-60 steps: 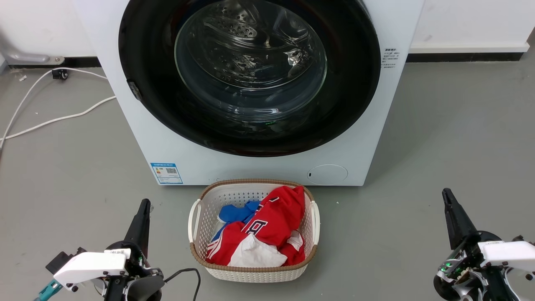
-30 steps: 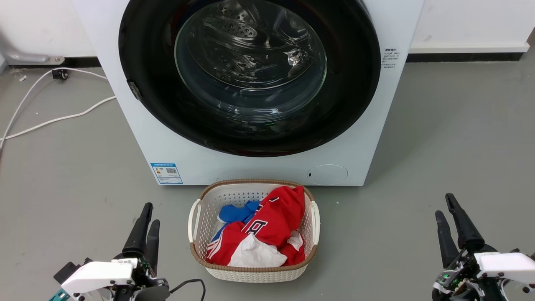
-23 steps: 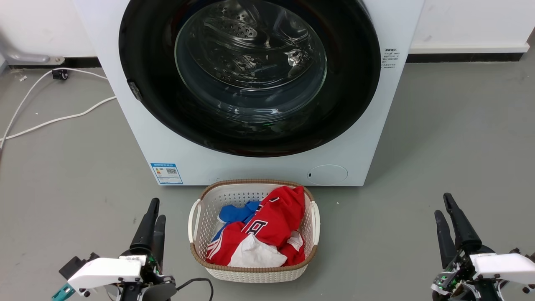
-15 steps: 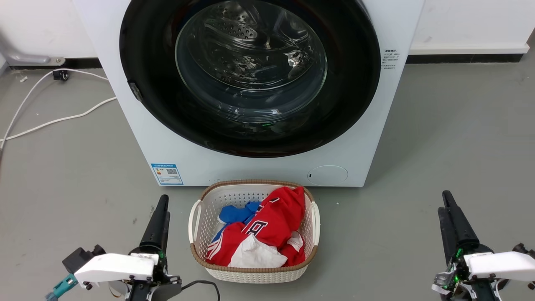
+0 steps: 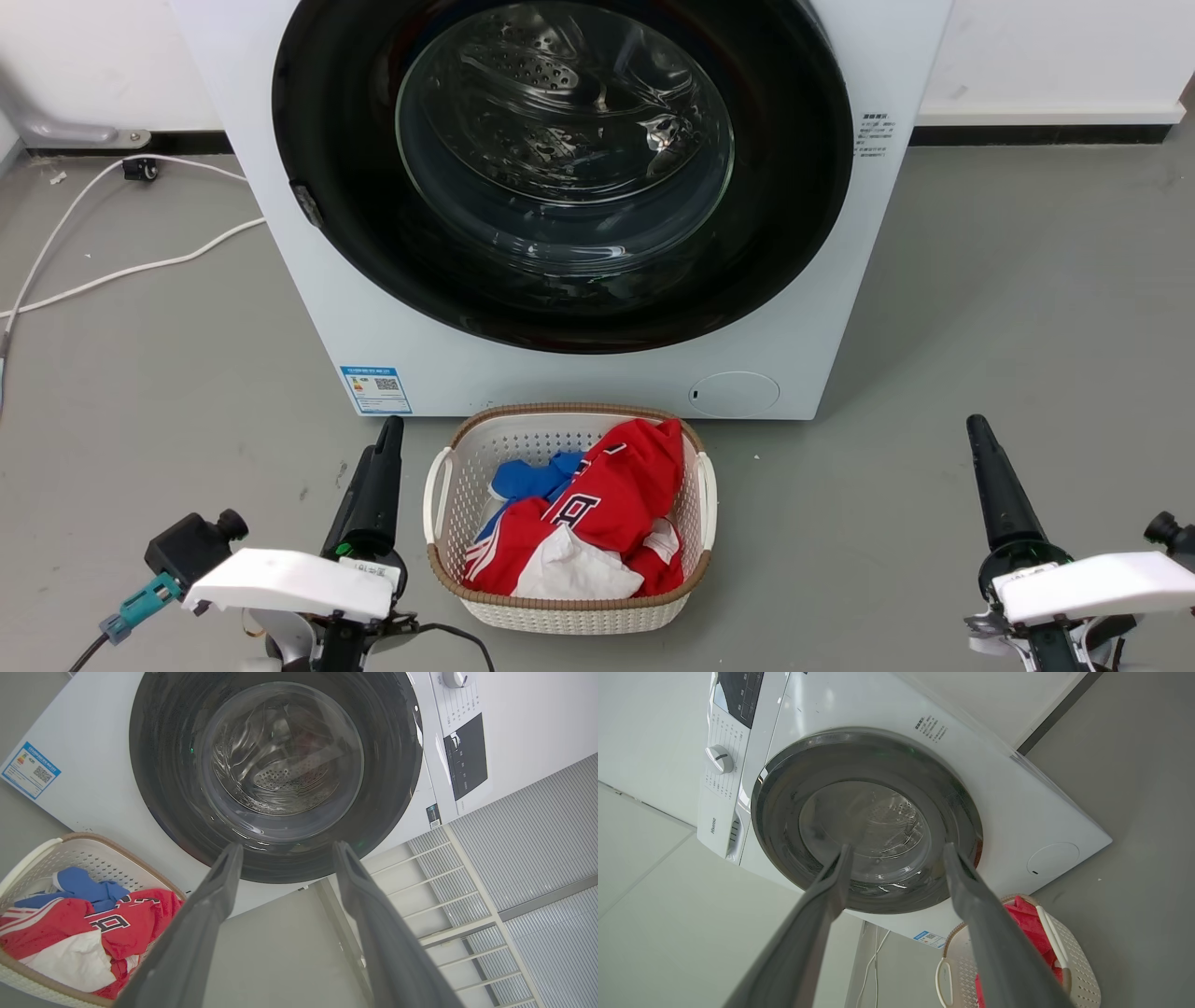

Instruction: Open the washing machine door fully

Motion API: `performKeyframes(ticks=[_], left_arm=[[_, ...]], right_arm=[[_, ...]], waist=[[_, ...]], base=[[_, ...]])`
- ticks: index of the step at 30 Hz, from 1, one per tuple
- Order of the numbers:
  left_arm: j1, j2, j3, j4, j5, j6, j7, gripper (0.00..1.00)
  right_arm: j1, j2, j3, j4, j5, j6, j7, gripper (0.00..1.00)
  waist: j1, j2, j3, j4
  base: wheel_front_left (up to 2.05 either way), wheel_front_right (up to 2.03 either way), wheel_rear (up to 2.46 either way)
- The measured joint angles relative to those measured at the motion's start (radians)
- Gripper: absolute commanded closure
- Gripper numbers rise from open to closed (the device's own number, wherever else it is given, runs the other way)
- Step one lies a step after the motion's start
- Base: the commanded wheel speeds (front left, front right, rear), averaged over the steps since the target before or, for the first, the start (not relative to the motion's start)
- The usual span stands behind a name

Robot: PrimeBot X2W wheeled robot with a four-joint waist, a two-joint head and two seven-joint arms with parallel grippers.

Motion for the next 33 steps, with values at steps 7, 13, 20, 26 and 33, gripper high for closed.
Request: performKeyframes(ticks=[7,13,20,26,33], left_arm=[[0.002,0.016,-0.015,-0.020,0.141,0.000,-0.025,0.00],[0.008,0.029,-0.030,-0.029,0.253,0.000,-0.044,0.00],[0.011,0.036,-0.046,-0.037,0.379,0.000,-0.067,0.00],[0.013,0.040,-0.060,-0.039,0.476,0.000,-0.085,0.00],[0.014,0.048,-0.068,-0.038,0.574,0.011,-0.103,0.00]], right_arm=[[0.010,0.001,0.008,-0.036,-0.142,0.000,-0.003,0.00],[0.021,0.002,0.011,-0.058,-0.256,0.000,-0.008,0.00],[0.032,0.008,0.003,-0.075,-0.367,0.000,0.001,0.00],[0.044,0.011,-0.006,-0.088,-0.455,0.000,0.007,0.00],[0.047,0.014,-0.016,-0.093,-0.544,0.000,0.017,0.00]], waist=[[0.0000,0.0000,-0.002,0.002],[0.0000,0.0000,-0.006,0.006],[0.0000,0.0000,-0.010,0.008],[0.0000,0.0000,-0.014,0.008],[0.0000,0.0000,-0.015,0.007]], base=[[0.00,0.00,0.00],[0.00,0.00,0.00],[0.00,0.00,0.00],[0.00,0.00,0.00],[0.00,0.00,0.00]])
